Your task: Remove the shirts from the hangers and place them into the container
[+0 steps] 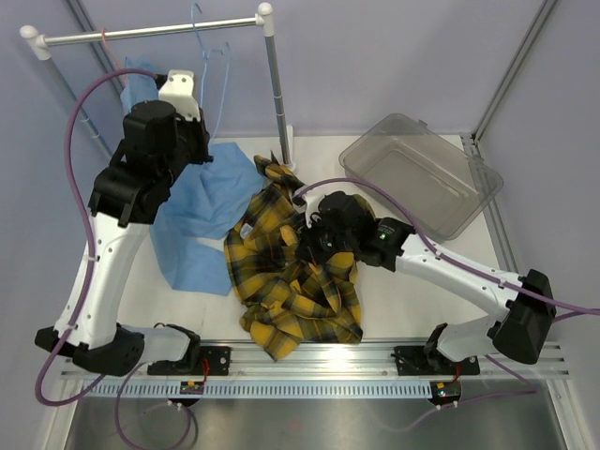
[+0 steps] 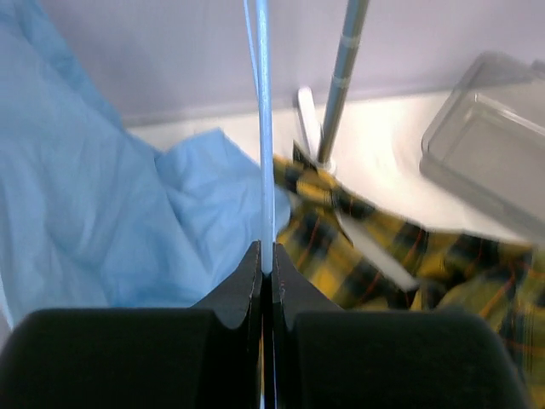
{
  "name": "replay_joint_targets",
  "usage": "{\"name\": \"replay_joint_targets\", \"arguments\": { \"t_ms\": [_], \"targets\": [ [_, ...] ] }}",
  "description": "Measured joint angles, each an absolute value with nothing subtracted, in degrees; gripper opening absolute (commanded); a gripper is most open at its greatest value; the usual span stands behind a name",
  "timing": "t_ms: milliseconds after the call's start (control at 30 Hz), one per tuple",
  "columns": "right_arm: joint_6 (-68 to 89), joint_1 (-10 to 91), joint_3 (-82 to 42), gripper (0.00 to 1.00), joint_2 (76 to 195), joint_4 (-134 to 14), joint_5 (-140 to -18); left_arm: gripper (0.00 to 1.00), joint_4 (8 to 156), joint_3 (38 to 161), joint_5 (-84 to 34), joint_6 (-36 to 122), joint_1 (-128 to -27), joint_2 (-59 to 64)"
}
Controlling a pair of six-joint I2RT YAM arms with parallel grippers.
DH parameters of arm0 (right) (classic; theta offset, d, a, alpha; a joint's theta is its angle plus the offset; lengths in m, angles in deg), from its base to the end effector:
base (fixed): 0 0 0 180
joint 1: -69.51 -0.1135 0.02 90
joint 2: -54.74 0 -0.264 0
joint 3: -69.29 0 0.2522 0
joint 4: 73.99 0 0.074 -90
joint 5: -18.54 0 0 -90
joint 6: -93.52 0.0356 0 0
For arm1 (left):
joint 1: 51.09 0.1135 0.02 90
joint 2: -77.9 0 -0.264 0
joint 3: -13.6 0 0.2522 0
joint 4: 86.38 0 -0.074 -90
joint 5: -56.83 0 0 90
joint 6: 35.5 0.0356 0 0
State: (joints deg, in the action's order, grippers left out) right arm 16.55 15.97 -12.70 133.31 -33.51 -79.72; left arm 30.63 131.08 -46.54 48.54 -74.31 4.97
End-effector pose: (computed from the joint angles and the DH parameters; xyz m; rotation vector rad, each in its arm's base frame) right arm 0.1781 0.2496 0.3215 -0.8845 2.1552 0.7767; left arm 0.2103 -0.0813 0.5084 0.1250 1.8815 -0.1280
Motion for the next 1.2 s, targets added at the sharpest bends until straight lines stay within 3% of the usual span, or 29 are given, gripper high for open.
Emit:
{"name": "replay_joint_targets", "arguments": {
  "t_ms": [300, 1067, 1100, 1133, 1200],
  "targets": [
    [16.12, 15.97, -10.76, 0.00, 133.70, -34.23, -80.52, 0.00, 36.31, 142.77, -34.91, 49.90, -64.89, -8.21],
    [16.77, 15.97, -8.92, 0.00, 133.70, -34.28, -79.96, 0.01, 39.02, 136.74, -27.74, 49.46, -61.61, -14.87],
    [16.86, 15.97, -8.83, 0.01, 133.70, -34.26, -79.96, 0.04, 39.17, 136.30, -27.72, 49.44, -61.52, -14.87],
    [17.01, 15.97, -8.77, 0.02, 133.68, -34.26, -79.96, 0.17, 39.32, 135.91, -27.70, 49.37, -61.46, -14.87],
    [17.25, 15.97, -8.64, 0.02, 133.68, -34.28, -79.89, 0.31, 39.46, 135.45, -27.57, 48.83, -61.41, -14.81]
  ]
}}
